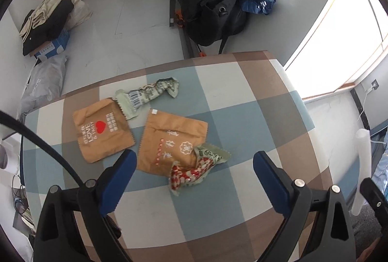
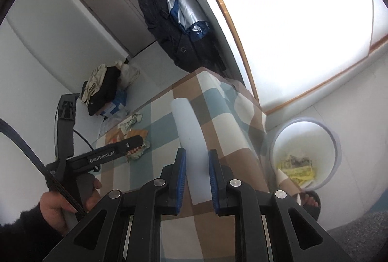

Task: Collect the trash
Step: 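Move the left gripper toward the red-and-white candy wrapper while the right gripper holds the tube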

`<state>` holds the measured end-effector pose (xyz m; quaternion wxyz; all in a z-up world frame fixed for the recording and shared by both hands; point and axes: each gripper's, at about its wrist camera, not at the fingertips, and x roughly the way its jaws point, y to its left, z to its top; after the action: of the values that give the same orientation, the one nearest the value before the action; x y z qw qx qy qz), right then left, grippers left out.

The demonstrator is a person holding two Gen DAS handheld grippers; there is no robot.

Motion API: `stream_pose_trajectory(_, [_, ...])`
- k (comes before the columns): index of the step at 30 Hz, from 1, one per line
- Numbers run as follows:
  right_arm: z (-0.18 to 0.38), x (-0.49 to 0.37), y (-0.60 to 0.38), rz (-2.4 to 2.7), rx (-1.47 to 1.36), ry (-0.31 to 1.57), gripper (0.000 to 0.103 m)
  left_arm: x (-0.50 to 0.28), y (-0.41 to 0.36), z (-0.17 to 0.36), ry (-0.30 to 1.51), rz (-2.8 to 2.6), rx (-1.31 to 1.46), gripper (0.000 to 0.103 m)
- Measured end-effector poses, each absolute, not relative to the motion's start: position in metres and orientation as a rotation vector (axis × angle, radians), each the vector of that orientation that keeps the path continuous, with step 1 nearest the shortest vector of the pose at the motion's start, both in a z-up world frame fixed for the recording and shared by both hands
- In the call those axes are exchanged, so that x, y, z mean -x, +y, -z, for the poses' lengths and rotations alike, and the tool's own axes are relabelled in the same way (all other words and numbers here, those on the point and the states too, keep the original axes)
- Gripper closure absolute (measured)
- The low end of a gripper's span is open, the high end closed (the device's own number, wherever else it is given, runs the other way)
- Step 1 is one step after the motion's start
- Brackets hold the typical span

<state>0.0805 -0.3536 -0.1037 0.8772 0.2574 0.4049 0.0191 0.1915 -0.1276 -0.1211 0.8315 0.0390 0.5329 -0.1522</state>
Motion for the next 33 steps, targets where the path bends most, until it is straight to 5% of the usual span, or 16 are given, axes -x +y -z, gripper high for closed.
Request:
stream_pose_trajectory(6, [0.103,-0.081,-0.349,-0.007,-0.517,0.847,0.086,-0.182,-0.155,0.13,1.138,0.385,-0.185,0.01])
stream_pose_trajectory(15, [0.096,-0.07,-0.34,-0.012,-0.441,0.813,0.085,-0.175,-0.161,0.135,1.099,0.342,-0.252,0.025])
stream_pose_trajectory(17, [0.096,-0.068,-0.344,-0.01,-0.45,0.807,0.085,-0.174,-0.161,0.132,1.096,0.341,-0.24,0.049])
stream_pose_trajectory(26, [0.102,-0.066,-0.354,0.001,-0.478,0.807,0.084,-0.165,-0.177,0.13,1.104,0.391,-0.244,0.092])
stream_pose_trajectory(33, [0.104,-0.065,-0.351,-0.015,-0.479,0.803,0.083,-0.162,-0.177,0.129,1.14,0.446,-0.206,0.1])
